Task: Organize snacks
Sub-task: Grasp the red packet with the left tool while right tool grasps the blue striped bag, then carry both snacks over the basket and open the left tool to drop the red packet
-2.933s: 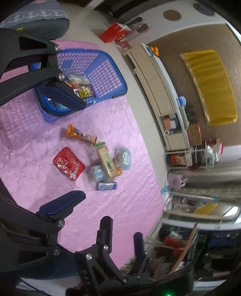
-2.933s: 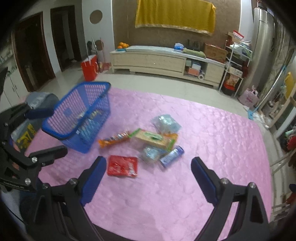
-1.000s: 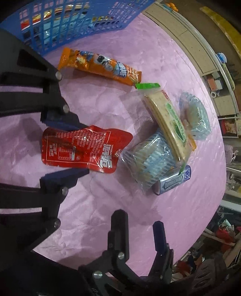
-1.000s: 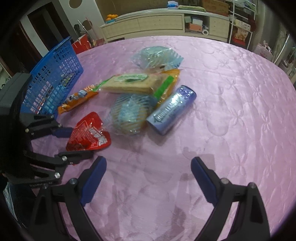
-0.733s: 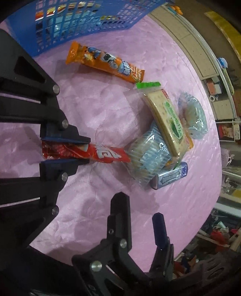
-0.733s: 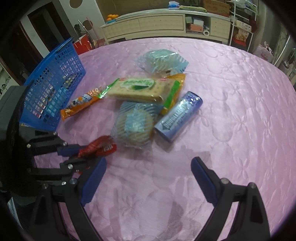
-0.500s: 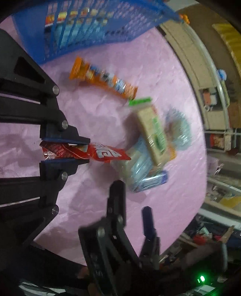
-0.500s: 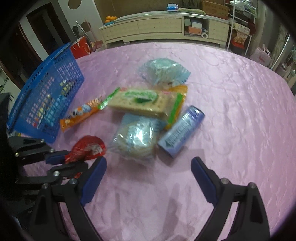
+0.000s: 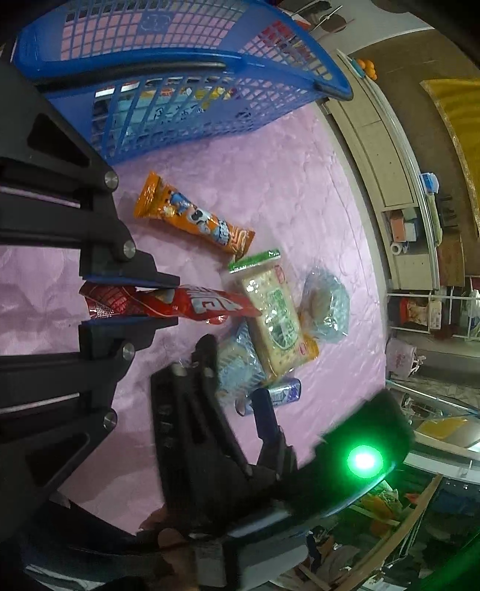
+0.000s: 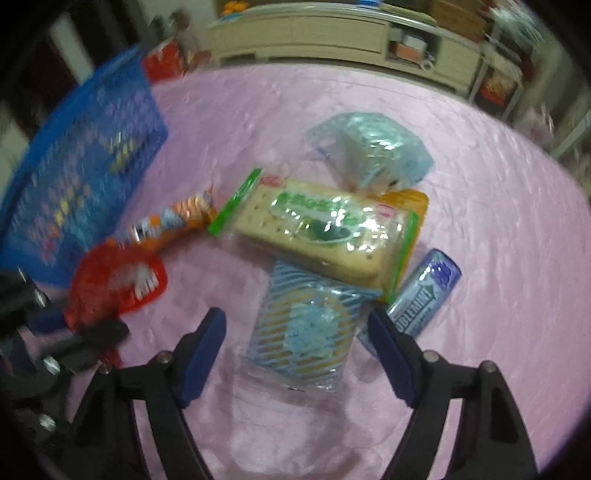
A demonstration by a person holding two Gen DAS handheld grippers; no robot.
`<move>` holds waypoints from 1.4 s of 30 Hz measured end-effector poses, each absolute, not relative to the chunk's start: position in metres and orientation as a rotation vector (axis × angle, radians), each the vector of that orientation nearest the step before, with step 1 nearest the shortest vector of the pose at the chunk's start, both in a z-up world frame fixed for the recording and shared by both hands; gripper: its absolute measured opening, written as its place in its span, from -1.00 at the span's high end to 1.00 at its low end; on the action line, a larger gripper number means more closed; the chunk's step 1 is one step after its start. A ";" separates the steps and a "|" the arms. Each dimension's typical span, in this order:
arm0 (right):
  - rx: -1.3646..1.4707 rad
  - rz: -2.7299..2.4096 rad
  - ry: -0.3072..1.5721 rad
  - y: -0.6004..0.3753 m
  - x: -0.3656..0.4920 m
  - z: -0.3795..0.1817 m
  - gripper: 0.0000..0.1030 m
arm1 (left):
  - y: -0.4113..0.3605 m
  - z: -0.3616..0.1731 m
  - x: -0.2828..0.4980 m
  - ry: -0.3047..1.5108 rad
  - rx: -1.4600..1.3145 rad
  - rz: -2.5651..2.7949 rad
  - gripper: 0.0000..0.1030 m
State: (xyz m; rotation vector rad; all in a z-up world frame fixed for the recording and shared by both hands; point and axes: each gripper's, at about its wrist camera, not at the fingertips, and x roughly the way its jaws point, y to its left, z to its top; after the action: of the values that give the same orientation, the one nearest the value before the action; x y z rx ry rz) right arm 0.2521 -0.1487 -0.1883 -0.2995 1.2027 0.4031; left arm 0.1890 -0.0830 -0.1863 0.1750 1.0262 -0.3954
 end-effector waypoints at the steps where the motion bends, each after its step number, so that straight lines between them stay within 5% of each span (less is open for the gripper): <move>1: -0.327 0.409 1.195 -0.145 0.251 -0.191 -0.56 | -0.083 -0.186 0.187 1.026 0.176 -0.397 0.77; 8: -0.236 0.419 1.216 -0.162 0.247 -0.196 -0.15 | -0.085 -0.183 0.179 1.017 0.186 -0.393 0.77; 42: -0.244 0.496 0.813 -0.102 0.111 -0.005 -0.14 | 0.004 -0.052 0.077 0.814 0.064 -0.252 0.77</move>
State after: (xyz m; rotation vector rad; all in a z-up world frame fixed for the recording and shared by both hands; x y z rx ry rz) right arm 0.1108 -0.1024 -0.0052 -0.2440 0.8126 0.4959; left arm 0.0768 0.0035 -0.0520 0.0636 0.8136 -0.2518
